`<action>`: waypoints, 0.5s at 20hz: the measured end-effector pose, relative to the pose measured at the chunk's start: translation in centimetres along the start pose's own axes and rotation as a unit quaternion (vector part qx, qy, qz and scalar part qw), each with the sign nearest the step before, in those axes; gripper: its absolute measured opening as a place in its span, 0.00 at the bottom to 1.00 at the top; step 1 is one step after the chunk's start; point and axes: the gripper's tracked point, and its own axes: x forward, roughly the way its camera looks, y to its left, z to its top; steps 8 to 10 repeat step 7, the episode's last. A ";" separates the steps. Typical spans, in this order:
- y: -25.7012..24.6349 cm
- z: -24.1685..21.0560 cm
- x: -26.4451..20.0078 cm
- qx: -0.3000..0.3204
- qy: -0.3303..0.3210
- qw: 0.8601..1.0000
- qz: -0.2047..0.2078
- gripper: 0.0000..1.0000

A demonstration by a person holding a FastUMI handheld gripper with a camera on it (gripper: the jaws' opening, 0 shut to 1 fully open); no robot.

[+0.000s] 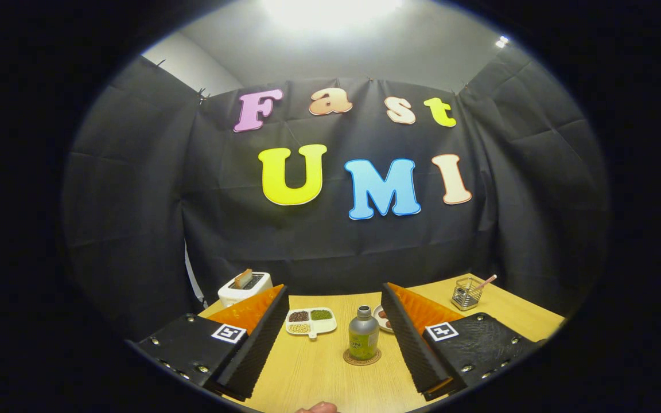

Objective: Take the bottle from table, then pour the juice into the cup, finally place the bottle on the coaster

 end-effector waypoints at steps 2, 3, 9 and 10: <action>-0.2 0.4 -0.6 0.003 -0.001 1.000 -0.005 0.98; -0.4 0.6 -0.7 0.005 -0.003 1.000 -0.008 0.98; -1.0 1.4 -1.3 0.006 -0.011 1.000 -0.016 0.98; -1.0 1.4 -1.3 0.006 -0.011 1.000 -0.016 0.98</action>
